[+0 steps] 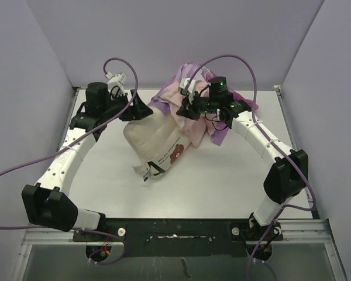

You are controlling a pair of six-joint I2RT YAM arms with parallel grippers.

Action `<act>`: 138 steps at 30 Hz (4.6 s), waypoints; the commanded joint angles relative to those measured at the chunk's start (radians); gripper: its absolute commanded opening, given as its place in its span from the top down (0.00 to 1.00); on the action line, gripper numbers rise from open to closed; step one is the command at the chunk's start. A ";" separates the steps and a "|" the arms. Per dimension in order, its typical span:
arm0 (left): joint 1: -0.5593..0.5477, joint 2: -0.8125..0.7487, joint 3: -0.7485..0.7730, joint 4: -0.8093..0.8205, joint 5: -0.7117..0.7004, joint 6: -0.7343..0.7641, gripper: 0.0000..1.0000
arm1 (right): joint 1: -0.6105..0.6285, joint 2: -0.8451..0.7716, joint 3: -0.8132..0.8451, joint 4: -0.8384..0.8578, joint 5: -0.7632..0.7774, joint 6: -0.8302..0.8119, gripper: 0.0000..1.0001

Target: Put the pillow into the pillowcase

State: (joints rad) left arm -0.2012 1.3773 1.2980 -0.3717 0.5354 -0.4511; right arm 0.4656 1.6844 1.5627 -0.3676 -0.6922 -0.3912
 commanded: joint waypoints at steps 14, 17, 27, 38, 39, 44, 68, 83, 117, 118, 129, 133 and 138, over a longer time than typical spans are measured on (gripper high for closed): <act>-0.166 0.253 0.406 -0.164 -0.313 0.093 0.39 | 0.005 -0.023 0.044 0.051 -0.040 0.026 1.00; -0.166 0.256 0.398 -0.157 -0.260 0.084 0.49 | 0.003 -0.027 0.039 0.053 -0.039 0.026 1.00; -0.151 0.202 0.306 -0.201 -0.204 0.042 0.55 | 0.004 -0.019 0.032 0.058 -0.036 0.026 1.00; -0.119 -0.015 0.003 -0.155 -0.026 -0.125 0.54 | 0.027 0.019 0.016 0.058 -0.047 0.019 1.00; -0.121 -0.034 -0.032 -0.120 0.007 -0.160 0.54 | 0.032 0.022 0.014 0.057 -0.048 0.017 1.00; -0.147 -0.098 -0.230 0.088 0.095 -0.337 0.54 | 0.051 0.041 0.019 0.053 -0.047 0.005 1.00; -0.265 0.134 -0.249 0.280 -0.146 -0.406 0.63 | 0.085 0.080 0.055 0.053 -0.044 0.003 1.00; -0.045 0.073 -0.228 0.116 0.113 -0.219 1.00 | 0.059 0.077 0.046 0.031 -0.014 -0.057 1.00; -0.152 0.013 -0.452 0.048 0.154 -0.131 0.08 | -0.177 0.189 0.011 -0.441 0.003 -0.600 0.20; -0.162 0.041 -0.448 0.042 0.142 -0.127 0.08 | -0.174 0.198 0.013 -0.437 0.013 -0.600 0.22; -0.147 0.285 -0.329 0.022 0.133 -0.072 0.64 | -0.175 0.165 0.082 -0.617 -0.029 -0.646 1.00; -0.090 0.263 -0.255 0.024 0.134 -0.052 0.96 | -0.159 0.089 0.090 -0.780 -0.204 -0.707 1.00; -0.017 0.205 -0.129 0.112 0.079 -0.066 1.00 | 0.009 0.017 0.023 -0.861 -0.332 -0.672 1.00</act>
State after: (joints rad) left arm -0.2665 1.6535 1.0294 -0.4072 0.6514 -0.5198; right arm 0.3218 1.8107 1.6058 -1.0893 -0.8066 -1.0748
